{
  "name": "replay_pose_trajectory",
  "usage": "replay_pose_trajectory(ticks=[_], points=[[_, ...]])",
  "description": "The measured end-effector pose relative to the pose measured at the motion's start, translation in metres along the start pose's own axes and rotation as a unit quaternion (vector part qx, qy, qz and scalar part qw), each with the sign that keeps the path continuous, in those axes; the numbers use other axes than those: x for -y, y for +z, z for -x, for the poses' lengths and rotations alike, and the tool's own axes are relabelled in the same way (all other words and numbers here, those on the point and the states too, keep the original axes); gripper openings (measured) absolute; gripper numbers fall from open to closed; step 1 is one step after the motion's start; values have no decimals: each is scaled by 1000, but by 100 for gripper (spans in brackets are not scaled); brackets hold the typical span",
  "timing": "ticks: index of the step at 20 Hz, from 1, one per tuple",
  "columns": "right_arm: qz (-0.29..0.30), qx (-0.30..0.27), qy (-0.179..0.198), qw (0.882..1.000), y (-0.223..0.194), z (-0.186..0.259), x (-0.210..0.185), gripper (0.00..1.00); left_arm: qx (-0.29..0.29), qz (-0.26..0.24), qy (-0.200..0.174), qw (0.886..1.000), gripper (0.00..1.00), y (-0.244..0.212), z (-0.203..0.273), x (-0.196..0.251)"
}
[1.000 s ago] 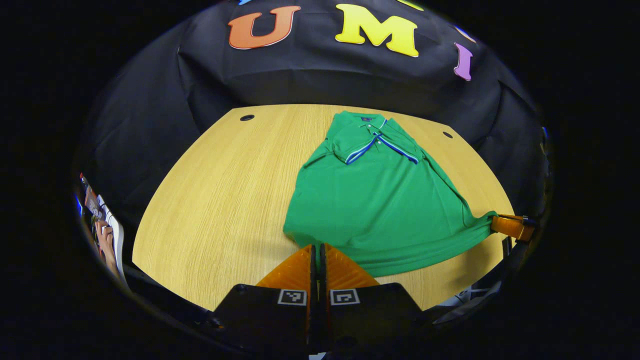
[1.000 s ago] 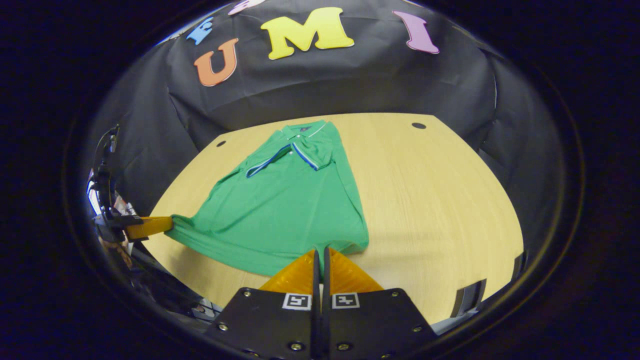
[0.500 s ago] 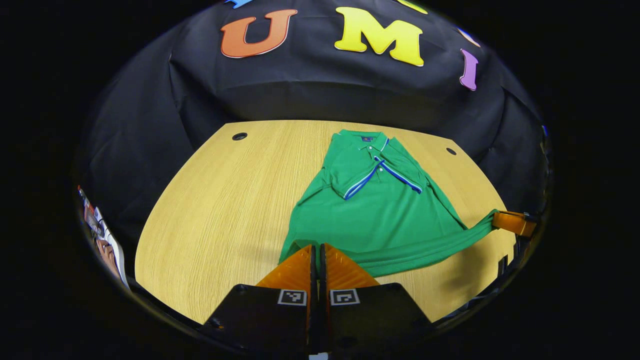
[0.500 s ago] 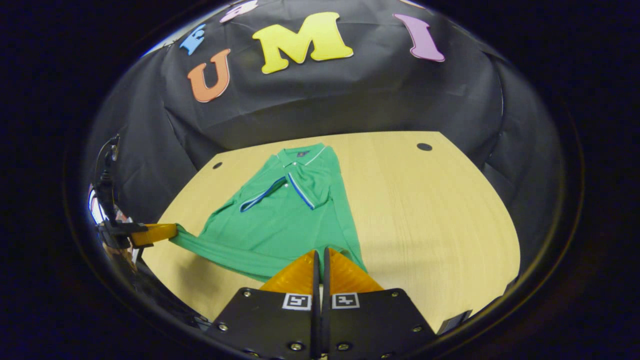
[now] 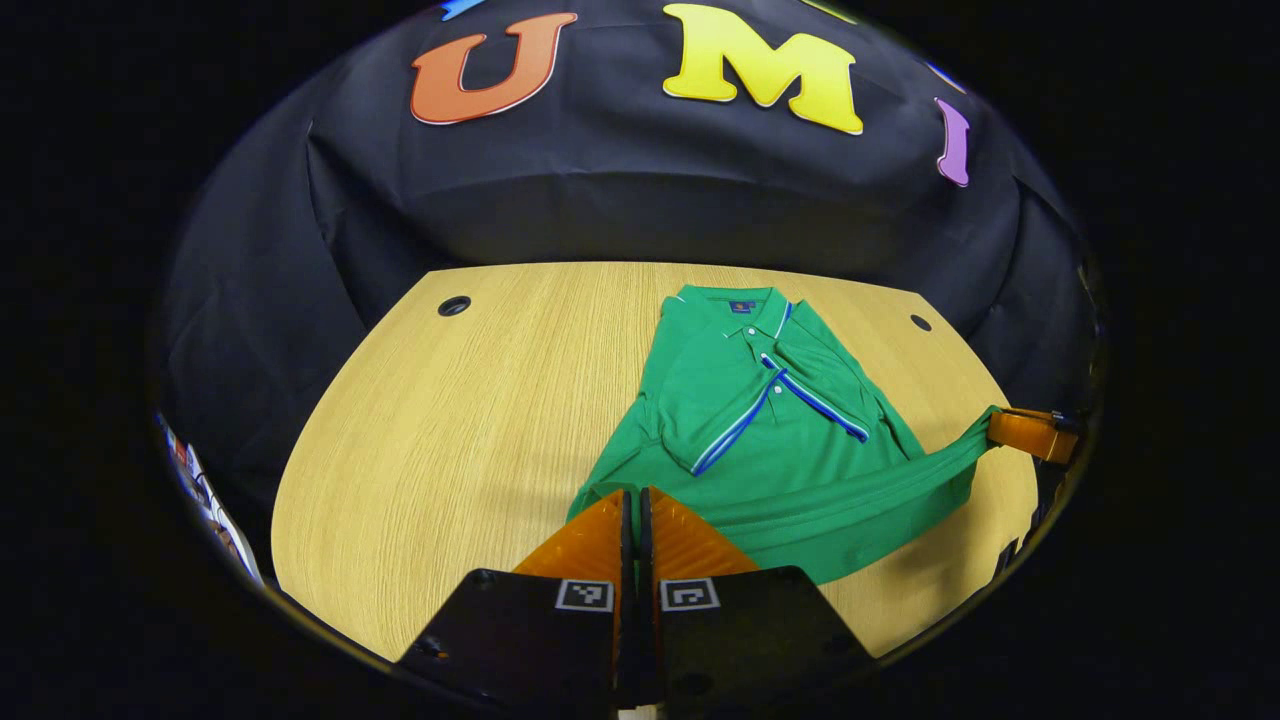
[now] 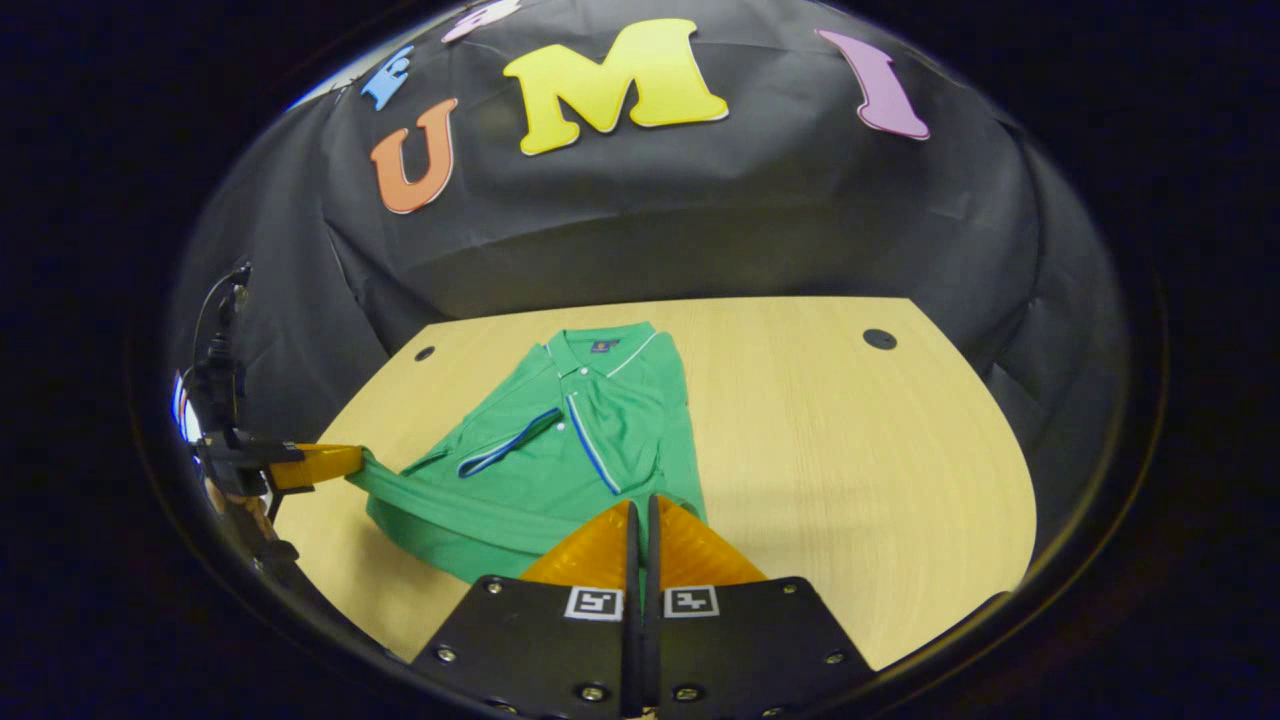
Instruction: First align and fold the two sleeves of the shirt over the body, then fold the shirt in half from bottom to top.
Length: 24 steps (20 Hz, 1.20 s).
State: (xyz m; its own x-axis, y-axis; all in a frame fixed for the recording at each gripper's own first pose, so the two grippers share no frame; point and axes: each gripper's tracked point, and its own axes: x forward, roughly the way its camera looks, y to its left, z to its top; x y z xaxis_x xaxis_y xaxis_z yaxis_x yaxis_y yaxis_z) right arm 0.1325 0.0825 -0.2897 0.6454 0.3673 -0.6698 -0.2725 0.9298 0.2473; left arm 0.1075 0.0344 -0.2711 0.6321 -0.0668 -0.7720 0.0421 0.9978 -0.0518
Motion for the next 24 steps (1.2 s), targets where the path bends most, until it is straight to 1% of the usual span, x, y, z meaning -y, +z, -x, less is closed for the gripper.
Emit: replay_pose_trajectory(ticks=[4, 5, 6, 13, 16, 24], points=[[-8, 7, 0, 1000, 21, -30, 8, 1, 12, -10, 1, 1000, 3, 27, -26, -4], [-10, 8, 0, 1000, 26, -39, 10, 3, 14, -7, 0, 1000, 6, 32, -34, -4], [-11, 9, 1, 1000, 35, -47, 12, 1, 13, -3, 0, 1000, 3, 38, -42, -4], [-11, 28, -3, 1000, 91, -109, 27, 1, 30, 5, 4, 1000, 4, 83, -105, -11], [-8, 35, -4, 999, 105, -135, 30, 1, 40, -5, 5, 999, 3, 103, -131, -14], [-2, 45, -5, 999, 145, -183, 41, 1, 59, 5, 1, 998, 3, 152, -184, -18]])
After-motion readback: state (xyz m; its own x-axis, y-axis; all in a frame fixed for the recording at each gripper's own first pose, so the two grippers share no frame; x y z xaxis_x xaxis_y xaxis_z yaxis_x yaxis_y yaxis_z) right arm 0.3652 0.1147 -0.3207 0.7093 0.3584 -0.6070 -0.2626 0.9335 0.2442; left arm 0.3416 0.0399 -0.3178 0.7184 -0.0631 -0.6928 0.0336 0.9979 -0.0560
